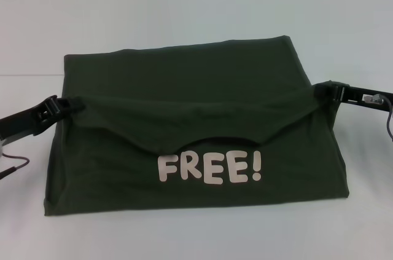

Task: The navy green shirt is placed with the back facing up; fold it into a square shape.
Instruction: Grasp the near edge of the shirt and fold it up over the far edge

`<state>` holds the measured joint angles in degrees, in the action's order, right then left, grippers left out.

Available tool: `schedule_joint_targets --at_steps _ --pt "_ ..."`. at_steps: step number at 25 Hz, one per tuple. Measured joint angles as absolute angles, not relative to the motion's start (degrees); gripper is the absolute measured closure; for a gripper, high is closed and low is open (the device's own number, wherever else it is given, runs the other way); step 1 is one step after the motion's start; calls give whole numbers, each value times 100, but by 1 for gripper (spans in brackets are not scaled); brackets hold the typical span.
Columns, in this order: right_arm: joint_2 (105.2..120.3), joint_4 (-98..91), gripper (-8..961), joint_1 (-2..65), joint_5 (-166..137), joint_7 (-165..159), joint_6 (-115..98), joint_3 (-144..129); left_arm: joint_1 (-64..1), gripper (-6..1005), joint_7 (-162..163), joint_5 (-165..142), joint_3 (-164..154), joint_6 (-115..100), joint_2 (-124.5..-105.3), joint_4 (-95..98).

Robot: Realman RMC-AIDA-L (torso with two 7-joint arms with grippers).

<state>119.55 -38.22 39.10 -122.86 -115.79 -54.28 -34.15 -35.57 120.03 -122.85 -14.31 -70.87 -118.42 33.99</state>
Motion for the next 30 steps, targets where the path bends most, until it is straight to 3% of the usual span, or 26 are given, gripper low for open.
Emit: schedule_joint_targets --at_steps 23,30 --pt "11987 -3224 872 4036 -11865 -10911 -4799 -3489 -3630 917 10835 -11614 -1468 -5887 -12356 3377" --pt "11983 -3200 572 3978 -11828 -10893 -4777 -3443 -3594 786 10818 -11462 -1468 -5724 -12312 3192"
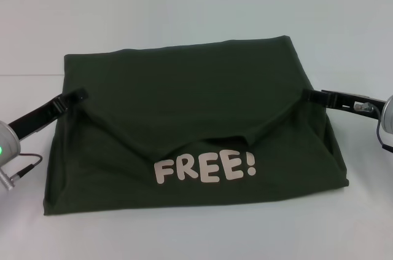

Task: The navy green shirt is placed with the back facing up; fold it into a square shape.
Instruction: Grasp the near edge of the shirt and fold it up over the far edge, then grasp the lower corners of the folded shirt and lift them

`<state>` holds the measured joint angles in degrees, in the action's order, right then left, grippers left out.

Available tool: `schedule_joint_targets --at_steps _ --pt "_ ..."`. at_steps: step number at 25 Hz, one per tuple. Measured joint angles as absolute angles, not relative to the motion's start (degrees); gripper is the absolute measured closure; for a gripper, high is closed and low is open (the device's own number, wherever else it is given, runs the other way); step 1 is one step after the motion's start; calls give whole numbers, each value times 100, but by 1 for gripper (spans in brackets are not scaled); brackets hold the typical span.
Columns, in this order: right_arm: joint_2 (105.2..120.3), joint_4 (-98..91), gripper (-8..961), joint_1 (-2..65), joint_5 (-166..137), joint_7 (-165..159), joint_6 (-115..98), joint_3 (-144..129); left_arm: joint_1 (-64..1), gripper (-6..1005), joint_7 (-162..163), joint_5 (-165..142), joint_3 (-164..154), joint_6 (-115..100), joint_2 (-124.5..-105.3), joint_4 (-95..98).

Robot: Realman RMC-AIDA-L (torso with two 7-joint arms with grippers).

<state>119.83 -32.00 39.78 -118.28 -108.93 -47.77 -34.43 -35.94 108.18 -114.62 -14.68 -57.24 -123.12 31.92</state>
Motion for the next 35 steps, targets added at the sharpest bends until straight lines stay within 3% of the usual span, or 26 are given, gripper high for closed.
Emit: schedule_joint_targets --at_steps 4,7,12,16,18,27,33,35 --pt "11978 -3202 415 3863 -11619 -10892 -4814 -3447 -3585 711 10850 -11492 -1468 -5744 -12229 3013" --pt "11972 -3231 333 3711 -11313 -10750 -4925 -3462 -3521 485 10973 -11498 -1533 -5774 -12139 2877" --pt "11955 -3242 195 3379 -10735 -10095 -5496 -3433 -3301 376 11257 -11489 -1694 -6412 -11916 2853" --pt "11818 -3275 57 3114 -10612 -9793 -6381 -3449 -3085 384 11785 -11562 -2291 -7364 -11445 2854" --pt "11713 -3279 23 2990 -10668 -9730 -6824 -3481 -2920 380 12156 -11595 -3038 -7806 -11087 2912" --pt "11663 -3215 23 2645 -11143 -8583 -7783 -3546 -2944 327 11966 -12632 -3362 -8205 -11028 3433" --pt "11913 -3259 23 2507 -11644 -7099 -8396 -3560 -3065 291 11798 -12938 -3486 -8136 -11043 3542" --pt "11944 -3254 23 2470 -11662 -6941 -8435 -3560 -3070 199 11791 -12939 -3481 -8108 -11043 3576"
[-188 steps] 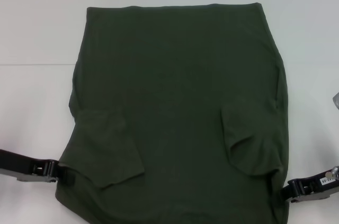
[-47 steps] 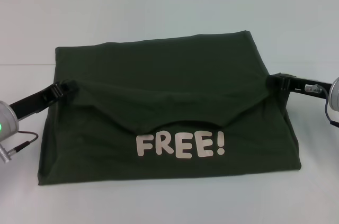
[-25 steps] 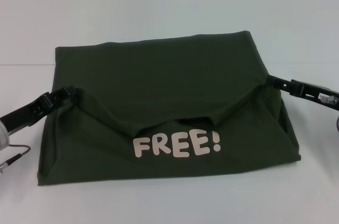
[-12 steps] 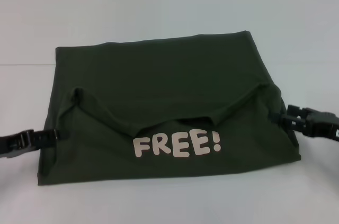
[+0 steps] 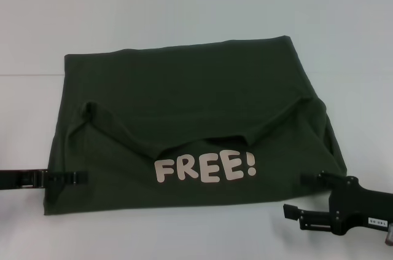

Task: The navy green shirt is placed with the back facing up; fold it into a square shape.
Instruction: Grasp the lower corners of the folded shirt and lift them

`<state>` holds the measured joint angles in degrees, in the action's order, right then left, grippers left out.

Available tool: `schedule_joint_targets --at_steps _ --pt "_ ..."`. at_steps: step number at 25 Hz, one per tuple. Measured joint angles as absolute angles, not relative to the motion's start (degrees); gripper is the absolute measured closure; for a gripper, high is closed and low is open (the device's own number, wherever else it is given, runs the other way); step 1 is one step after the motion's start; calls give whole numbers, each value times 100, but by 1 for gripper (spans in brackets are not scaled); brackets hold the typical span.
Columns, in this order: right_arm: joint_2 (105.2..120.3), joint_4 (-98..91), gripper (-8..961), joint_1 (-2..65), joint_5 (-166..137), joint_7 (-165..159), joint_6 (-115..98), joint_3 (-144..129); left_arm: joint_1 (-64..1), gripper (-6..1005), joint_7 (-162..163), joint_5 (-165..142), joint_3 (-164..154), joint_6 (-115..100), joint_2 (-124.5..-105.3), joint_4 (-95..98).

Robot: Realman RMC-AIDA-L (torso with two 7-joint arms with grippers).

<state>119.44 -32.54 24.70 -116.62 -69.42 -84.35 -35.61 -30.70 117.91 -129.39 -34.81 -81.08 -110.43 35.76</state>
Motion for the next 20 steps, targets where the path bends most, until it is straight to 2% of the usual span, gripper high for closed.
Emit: schedule_joint_targets --at_steps 2,10,20 --pt "11947 -3218 23 2454 -11664 -6869 -8472 -3560 -3065 107 11770 -12941 -3493 -8039 -11046 3602" --pt "11952 -3193 23 2427 -11664 -6461 -8604 -3702 -3068 113 11393 -13095 -3764 -7973 -11096 3621" --pt "11958 -3166 23 2464 -11663 -6396 -8648 -3775 -2998 114 11263 -13357 -3907 -7728 -11332 4095"
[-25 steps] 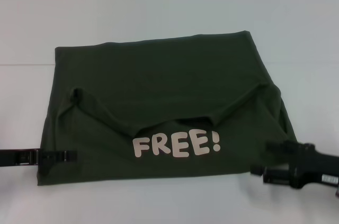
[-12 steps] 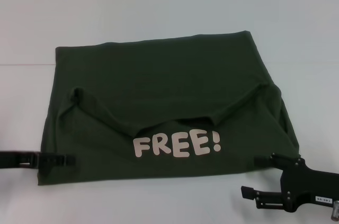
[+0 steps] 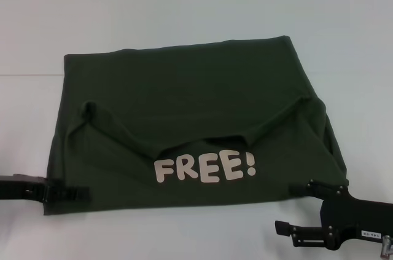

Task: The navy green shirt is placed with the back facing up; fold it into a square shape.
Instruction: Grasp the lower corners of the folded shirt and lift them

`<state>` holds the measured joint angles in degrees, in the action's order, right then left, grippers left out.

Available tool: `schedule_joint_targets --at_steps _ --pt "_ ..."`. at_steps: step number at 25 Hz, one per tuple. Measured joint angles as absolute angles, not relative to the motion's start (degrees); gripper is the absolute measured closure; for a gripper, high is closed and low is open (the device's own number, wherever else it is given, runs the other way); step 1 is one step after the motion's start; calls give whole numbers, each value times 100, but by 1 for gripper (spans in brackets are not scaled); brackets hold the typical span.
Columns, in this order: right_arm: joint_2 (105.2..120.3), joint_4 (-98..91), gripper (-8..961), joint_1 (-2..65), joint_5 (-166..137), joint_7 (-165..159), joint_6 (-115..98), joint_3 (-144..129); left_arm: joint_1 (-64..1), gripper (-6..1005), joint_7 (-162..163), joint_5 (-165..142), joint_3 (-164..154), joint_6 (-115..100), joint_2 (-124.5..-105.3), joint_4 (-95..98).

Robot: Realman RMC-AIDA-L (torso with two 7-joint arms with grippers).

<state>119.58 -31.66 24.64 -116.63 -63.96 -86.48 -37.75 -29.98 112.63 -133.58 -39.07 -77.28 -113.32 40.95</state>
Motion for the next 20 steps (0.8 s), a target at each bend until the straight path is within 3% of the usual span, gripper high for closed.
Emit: schedule_joint_targets --at_steps 20 --pt "11961 -3112 22 2496 -11663 -6421 -8577 -3770 -3090 113 11621 -13667 -3931 -7454 -11436 3979"
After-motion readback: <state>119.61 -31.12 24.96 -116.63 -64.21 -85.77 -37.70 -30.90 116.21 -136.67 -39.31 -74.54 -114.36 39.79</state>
